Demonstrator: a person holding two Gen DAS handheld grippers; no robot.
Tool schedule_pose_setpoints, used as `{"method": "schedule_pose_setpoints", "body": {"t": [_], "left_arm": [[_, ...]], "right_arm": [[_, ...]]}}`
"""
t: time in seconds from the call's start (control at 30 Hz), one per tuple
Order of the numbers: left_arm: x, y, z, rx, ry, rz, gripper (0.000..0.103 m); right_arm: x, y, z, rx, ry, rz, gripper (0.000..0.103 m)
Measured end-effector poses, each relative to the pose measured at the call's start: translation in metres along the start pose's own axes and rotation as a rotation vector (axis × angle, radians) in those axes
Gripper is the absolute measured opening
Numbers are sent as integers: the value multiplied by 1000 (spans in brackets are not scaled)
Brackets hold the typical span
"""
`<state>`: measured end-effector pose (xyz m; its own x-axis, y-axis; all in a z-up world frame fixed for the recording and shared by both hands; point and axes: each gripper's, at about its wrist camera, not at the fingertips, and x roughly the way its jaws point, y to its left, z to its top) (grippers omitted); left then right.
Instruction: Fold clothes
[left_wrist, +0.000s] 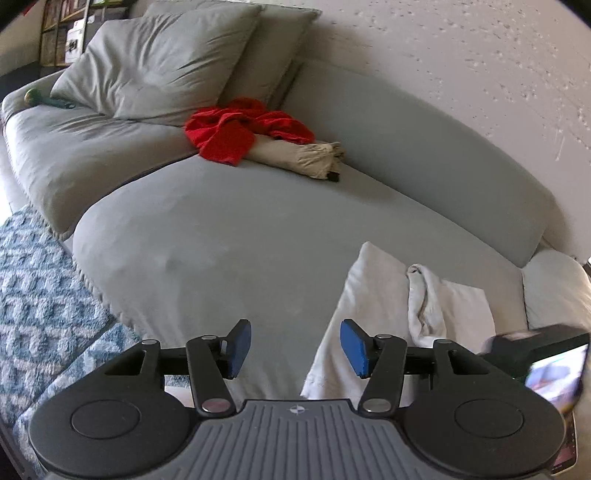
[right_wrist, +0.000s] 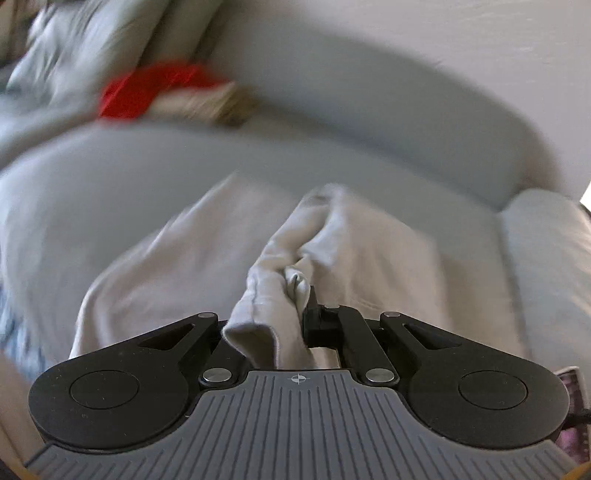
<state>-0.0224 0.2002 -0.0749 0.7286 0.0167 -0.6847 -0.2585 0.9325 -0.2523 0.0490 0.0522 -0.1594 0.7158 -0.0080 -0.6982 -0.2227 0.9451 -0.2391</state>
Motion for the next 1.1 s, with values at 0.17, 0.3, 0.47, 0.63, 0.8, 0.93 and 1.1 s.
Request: {"method": "schedule_pose_setpoints", "body": {"t": [0.17,0.3,0.47,0.63,0.8,0.93,1.1], "left_arm": [[2,8,-1,-23,4,-8,53],[2,9,-2,-27,5,-12,53],[3,18,0,-50,11,-8,53],[2,29,0,-76,5,17,53],[2,30,0,-80,1,31,53],[0,29,-1,-74,2,40,53],[-5,33,0,-75,-6,49,53]], "right_arm": [[-13,-1,-1,50,-47,-34,4],[-36,-8,13,113,-113,-6,3],[-36,12,29,82,-103,57,3],[-30,25,35,83,-96,77,3],[-30,32,36,65,-99,93,3],[-33,38,32,37,-102,113,3],[-35,28,25,29,-60,363,31]]}}
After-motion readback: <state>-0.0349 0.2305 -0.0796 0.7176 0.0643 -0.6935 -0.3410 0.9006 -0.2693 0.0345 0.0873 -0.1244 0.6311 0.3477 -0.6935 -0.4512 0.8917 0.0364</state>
